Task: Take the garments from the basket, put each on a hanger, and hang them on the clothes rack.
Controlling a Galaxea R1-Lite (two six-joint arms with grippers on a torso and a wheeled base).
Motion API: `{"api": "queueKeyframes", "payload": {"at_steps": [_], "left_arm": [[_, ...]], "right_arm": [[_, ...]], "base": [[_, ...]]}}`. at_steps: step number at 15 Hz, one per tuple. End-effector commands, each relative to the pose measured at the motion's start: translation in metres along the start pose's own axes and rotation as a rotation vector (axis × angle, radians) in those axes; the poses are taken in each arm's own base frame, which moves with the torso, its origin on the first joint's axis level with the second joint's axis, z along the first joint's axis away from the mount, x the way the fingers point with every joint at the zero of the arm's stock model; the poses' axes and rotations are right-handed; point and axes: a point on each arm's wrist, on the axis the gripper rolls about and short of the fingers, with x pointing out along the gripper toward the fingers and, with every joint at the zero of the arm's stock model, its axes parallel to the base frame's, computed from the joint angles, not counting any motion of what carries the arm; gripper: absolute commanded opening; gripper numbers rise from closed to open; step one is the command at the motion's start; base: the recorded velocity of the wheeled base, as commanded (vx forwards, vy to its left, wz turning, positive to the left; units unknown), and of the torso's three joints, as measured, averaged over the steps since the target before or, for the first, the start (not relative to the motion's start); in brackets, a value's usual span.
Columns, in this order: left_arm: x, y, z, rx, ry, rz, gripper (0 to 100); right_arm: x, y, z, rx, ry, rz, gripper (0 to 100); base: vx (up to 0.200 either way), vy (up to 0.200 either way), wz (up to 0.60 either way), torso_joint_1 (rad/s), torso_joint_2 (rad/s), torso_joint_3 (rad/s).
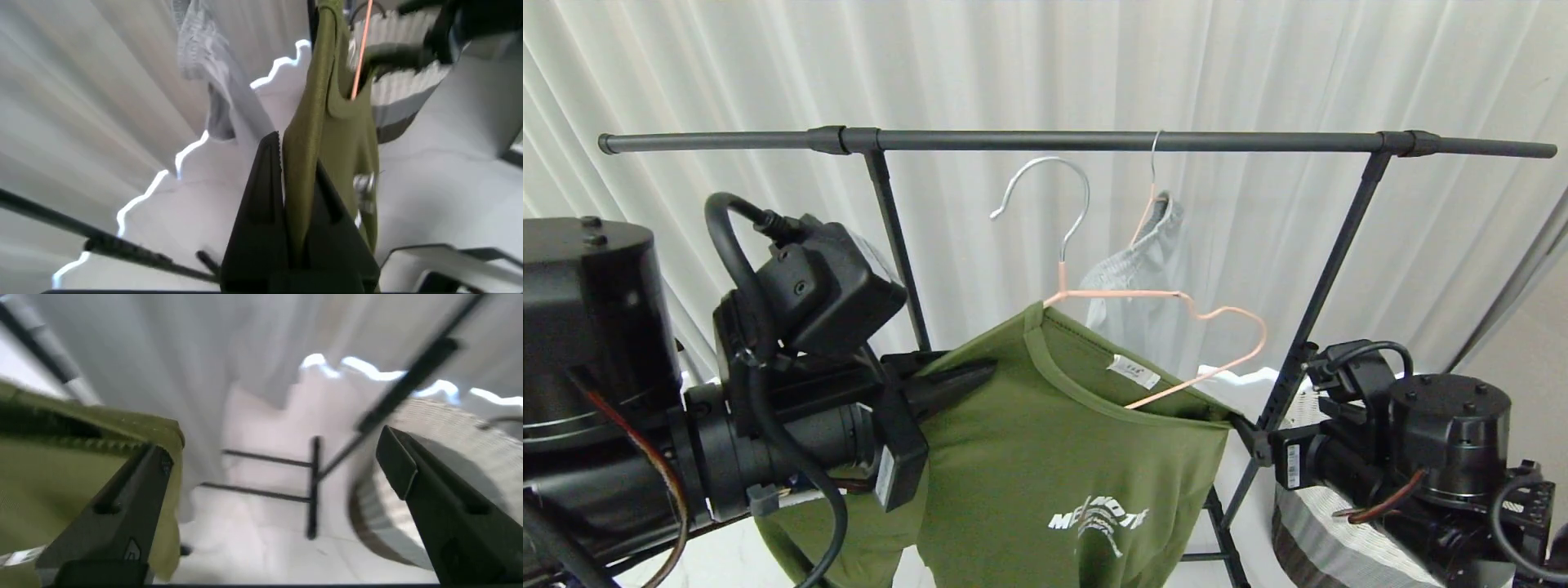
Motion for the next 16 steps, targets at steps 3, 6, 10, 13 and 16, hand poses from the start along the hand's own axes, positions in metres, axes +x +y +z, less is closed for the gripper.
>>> {"api": "queueKeyframes", "payload": {"at_steps": [3, 6, 10, 13, 16], "left_arm": [[-0.007, 0.001, -0.029, 0.102, 0.097, 0.023, 0], [-0.005, 0.0, -0.037, 0.109, 0.134, 0.022, 0], [-0.001, 0.001, -0.043, 0.128, 0.183, 0.055, 0], [0.006, 0.004, -0.041, 0.123, 0.185, 0.063, 0], [0.013, 0.006, -0.039, 0.111, 0.139, 0.085, 0]], "right_arm": [[-0.002, -0.021, 0.012, 0.036, -0.045, -0.067, 100], [-0.008, -0.024, 0.02, 0.047, -0.078, -0.053, 100], [-0.023, -0.029, 0.037, 0.029, -0.157, 0.024, 100], [-0.04, -0.03, 0.047, 0.002, -0.193, 0.072, 100], [-0.07, -0.033, 0.053, -0.036, -0.179, 0.228, 100]], "base": [[0.0, 0.0, 0.0, 0.0, 0.0, 0.0], [0.0, 0.0, 0.0, 0.0, 0.0, 0.0], [0.0, 0.0, 0.0, 0.0, 0.0, 0.0], [0.0, 0.0, 0.0, 0.0, 0.0, 0.0], [0.0, 0.0, 0.0, 0.0, 0.0, 0.0]]}}
